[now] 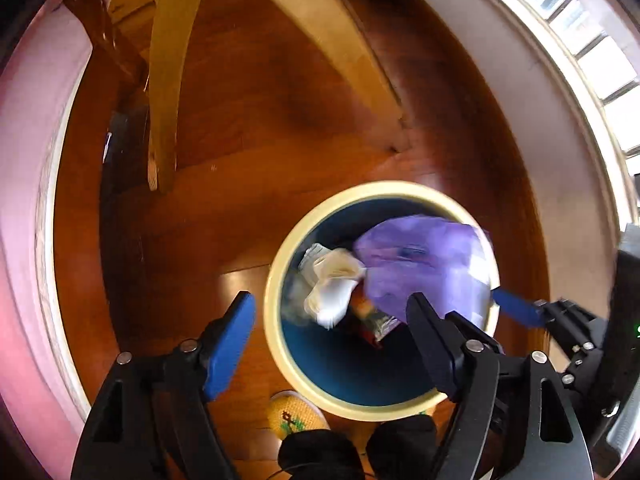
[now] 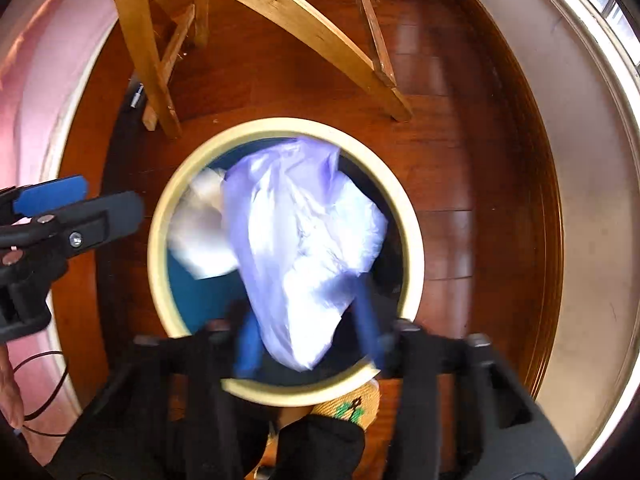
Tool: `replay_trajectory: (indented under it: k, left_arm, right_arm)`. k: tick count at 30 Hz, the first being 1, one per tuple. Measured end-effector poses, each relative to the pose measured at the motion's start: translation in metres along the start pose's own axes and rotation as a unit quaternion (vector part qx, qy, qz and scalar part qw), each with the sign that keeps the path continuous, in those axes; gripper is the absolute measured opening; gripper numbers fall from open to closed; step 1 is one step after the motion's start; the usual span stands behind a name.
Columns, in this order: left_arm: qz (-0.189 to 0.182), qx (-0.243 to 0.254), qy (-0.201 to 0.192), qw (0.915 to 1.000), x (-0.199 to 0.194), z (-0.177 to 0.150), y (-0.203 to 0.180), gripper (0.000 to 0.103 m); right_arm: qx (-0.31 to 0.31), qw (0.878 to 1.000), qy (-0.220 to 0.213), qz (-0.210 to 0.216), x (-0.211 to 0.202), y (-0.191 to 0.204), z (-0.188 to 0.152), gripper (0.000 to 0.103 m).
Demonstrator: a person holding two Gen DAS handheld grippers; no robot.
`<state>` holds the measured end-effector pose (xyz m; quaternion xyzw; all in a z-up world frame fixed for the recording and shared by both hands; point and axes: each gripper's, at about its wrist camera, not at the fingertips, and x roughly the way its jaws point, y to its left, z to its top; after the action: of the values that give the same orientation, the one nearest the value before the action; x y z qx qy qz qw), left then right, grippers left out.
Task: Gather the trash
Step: 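Open both tools to drop the tissue and bag into the bin, then raise both tools back toward the table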
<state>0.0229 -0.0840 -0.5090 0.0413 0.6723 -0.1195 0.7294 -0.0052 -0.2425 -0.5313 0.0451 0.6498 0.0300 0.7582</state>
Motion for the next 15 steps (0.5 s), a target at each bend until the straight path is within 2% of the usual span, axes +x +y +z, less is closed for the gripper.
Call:
replay_trajectory:
  k: [7,12,15]
  left_arm:
    - [0.004,-0.005,-0.008,0.9999,0.014,-0.011,0.013,0.086]
    - [-0.006,-0.013,-0.013,0.9998,-0.011,-0.023,0.009,0.086]
    - [-0.019,-0.020,-0.017,0.9995,-0.033,-0.029,0.008,0.086]
  right_arm:
    - [0.011,1.000,-0.009,-0.011,0.003,0.002,-0.007,0.055]
    - [0.036,0.999,-0.024,-0.019,-0.018,0.000,-0.012,0.055]
    - [0.041,0.998,-0.042,-0.015,-0.046,0.001,-0.014,0.056]
